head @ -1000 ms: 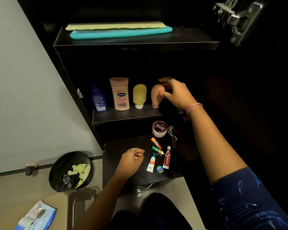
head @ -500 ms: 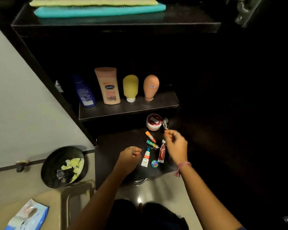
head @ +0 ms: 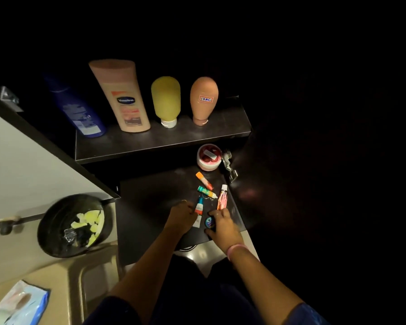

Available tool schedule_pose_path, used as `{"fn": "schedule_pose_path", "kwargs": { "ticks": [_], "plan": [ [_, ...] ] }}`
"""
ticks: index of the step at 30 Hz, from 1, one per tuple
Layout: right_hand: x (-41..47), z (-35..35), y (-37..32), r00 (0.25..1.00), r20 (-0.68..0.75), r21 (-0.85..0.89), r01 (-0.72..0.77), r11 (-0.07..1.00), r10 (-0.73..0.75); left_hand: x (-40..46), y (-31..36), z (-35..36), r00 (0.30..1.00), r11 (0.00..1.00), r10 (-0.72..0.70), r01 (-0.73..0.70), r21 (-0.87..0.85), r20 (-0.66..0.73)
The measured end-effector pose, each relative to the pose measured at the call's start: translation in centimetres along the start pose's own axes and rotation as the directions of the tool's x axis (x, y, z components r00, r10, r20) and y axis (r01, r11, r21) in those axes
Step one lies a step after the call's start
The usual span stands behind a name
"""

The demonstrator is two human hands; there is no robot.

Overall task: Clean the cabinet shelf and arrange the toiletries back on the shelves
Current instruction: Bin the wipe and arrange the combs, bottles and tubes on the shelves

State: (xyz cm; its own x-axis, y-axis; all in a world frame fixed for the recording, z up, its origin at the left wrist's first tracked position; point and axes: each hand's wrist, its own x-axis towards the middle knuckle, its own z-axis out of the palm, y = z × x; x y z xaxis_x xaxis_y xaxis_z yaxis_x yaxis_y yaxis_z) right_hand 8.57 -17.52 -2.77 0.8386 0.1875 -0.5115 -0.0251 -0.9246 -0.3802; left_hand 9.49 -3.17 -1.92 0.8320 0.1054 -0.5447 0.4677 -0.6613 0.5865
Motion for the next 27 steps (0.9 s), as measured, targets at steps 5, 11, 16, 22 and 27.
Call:
{"fn": "schedule_pose_path", "kwargs": {
  "ticks": [5, 11, 16, 22, 27],
  "plan": [
    [0.4, 0.5, 0.1, 0.998, -0.041, -0.078, 0.052, 0.996, -0.055, 2.3, -0.4, 2.4, 0.994, 0.989, -0.086, 0.076, -0.126, -0.069],
    [-0.1, -0.9, -0.1, 0.986, -0.151, 0.048, 0.078, 0.996, -0.070, 2.0, 0.4, 3.3, 0.984, 0.977, -0.135, 0.112, -0.182, -0.118],
    [-2.2, -6.7, -2.5, 0.914, -0.390, 0.156, 0.183, 0.971, -0.109, 1.4, 0.2, 2.9, 0.981, 0.979, -0.125, 0.098, -0.179, -0.146],
    [-3.8, -17.4, -8.7, 0.526, -0.796, -0.016, 0.476, 0.879, -0.300, -0.1, -0.6, 1.6, 0.991, 0.999, -0.019, 0.012, -0.051, -0.134],
    [1.5, -21.1, -11.3, 0.612, -0.756, -0.046, 0.304, 0.952, -0.232, -0.4, -1.6, 1.6, 0.989, 1.000, 0.011, -0.011, 0.002, -0.150]
  ]
}}
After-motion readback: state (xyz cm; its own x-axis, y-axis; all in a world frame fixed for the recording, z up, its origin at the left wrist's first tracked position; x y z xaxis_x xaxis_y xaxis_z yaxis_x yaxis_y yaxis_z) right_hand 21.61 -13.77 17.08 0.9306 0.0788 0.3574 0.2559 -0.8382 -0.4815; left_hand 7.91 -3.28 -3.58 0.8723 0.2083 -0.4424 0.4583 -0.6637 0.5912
